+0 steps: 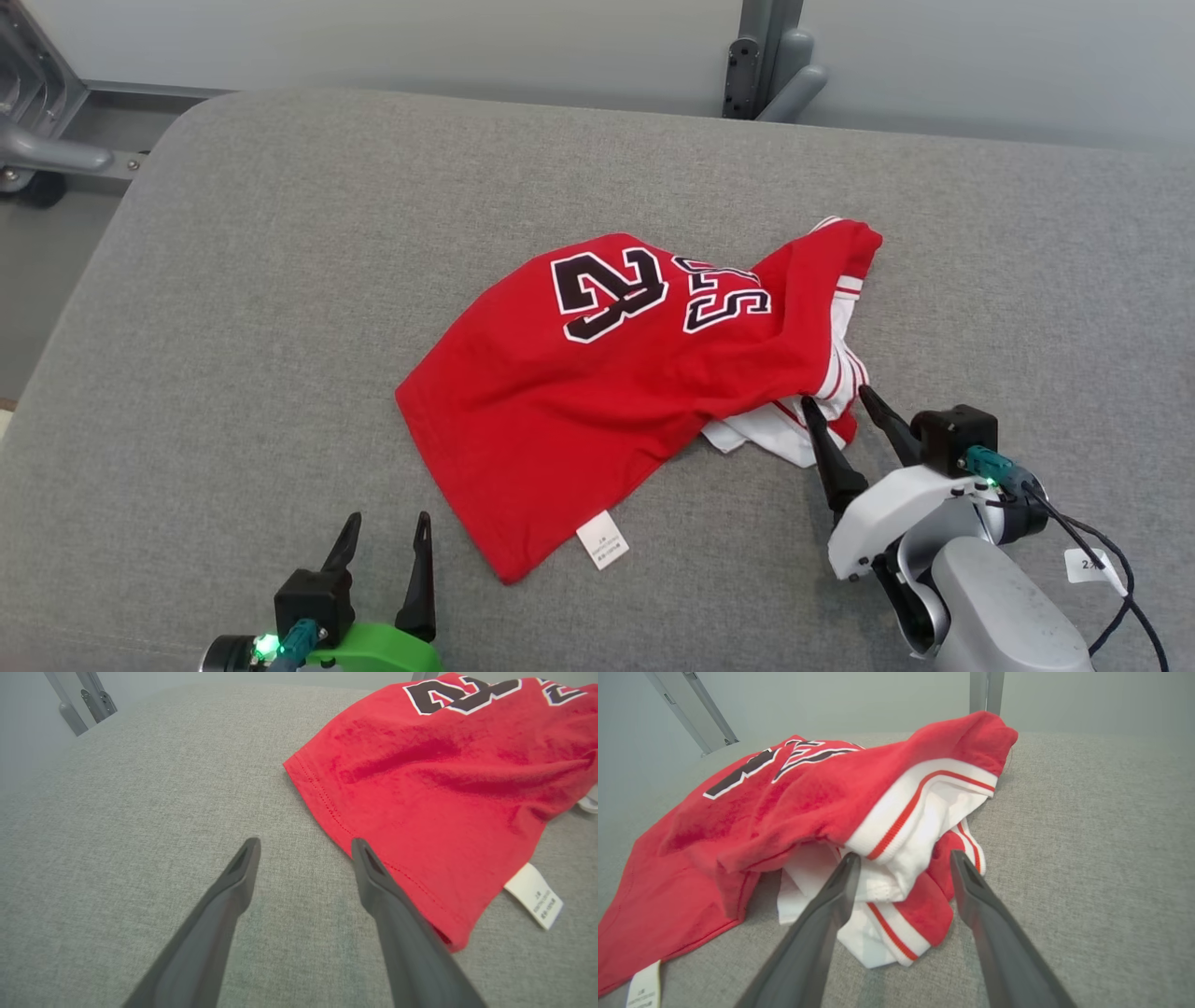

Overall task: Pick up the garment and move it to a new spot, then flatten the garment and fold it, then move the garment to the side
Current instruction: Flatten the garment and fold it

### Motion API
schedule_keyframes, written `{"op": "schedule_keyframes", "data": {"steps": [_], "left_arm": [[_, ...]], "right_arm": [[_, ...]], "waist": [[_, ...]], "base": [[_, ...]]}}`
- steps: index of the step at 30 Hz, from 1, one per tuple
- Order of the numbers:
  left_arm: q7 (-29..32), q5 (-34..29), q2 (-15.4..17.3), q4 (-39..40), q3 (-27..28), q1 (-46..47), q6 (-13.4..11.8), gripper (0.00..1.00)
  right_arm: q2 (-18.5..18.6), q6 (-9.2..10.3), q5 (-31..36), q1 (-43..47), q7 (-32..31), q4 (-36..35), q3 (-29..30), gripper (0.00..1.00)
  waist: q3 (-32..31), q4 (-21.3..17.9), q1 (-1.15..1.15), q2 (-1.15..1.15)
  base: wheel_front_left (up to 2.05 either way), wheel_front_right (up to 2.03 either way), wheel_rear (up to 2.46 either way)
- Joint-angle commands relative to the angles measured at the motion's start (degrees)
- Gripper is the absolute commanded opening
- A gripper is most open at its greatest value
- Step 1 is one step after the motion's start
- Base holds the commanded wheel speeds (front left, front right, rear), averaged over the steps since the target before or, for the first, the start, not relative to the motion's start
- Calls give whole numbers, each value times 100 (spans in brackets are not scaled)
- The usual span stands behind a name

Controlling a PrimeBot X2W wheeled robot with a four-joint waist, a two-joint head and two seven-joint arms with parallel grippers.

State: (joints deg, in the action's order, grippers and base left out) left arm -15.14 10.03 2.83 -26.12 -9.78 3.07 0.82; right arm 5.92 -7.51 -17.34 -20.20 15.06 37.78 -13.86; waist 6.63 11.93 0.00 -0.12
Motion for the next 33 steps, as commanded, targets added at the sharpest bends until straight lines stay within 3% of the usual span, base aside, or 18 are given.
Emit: {"op": "schedule_keyframes", "data": {"steps": [1, 2, 4, 10, 18, 19, 20, 21, 25, 33], "left_arm": [[2, 14, 14, 24, 1, 52, -22, 100], [2, 24, 13, 32, 1, 63, -28, 100], [2, 34, 13, 48, -4, 84, -42, 100], [1, 119, 14, 66, -21, 90, -56, 100], [1, 220, 15, 74, -59, -41, -103, 100], [2, 227, 15, 73, -64, -56, -114, 100], [1, 226, 15, 67, -63, -77, -122, 100], [2, 238, 15, 62, -67, -101, -125, 100], [1, 266, 14, 35, -78, -138, -129, 100], [1, 252, 15, 33, -49, -212, -124, 100]], "right_arm": [[-25, 5, 46, -58, 15, 63, 31, 47], [-21, 5, 63, -95, 15, 102, 63, 35], [-7, 5, 129, -168, 16, 131, 141, 0], [138, 5, 400, -208, 15, -178, 483, 0], [992, 6, 1518, -581, 15, -1263, 420, 0], [1072, 5, 1578, -608, 14, -1394, 316, 11], [1116, 5, 1576, -614, 15, -1507, 211, 51], [1185, 6, 1542, -599, 14, -1595, 131, 100], [1229, 6, 1223, -141, -254, -1744, 48, 100], [792, 6, 783, 1100, -159, -1555, 605, 100]], "waist": [[67, 46, 0, 12], [84, 47, 0, 12], [115, 34, 0, 12], [49, -154, 0, 12], [-191, -509, 0, 12], [-209, -546, 0, 12], [-224, -583, 0, 12], [-234, -615, 0, 12], [-255, -702, 0, 12], [-376, -896, 0, 12]], "base": [[0, 0, 0], [0, 0, 0], [0, 0, 0], [0, 0, 0], [0, 0, 0], [0, 0, 0], [0, 0, 0], [0, 0, 0], [0, 0, 0], [0, 0, 0]]}}
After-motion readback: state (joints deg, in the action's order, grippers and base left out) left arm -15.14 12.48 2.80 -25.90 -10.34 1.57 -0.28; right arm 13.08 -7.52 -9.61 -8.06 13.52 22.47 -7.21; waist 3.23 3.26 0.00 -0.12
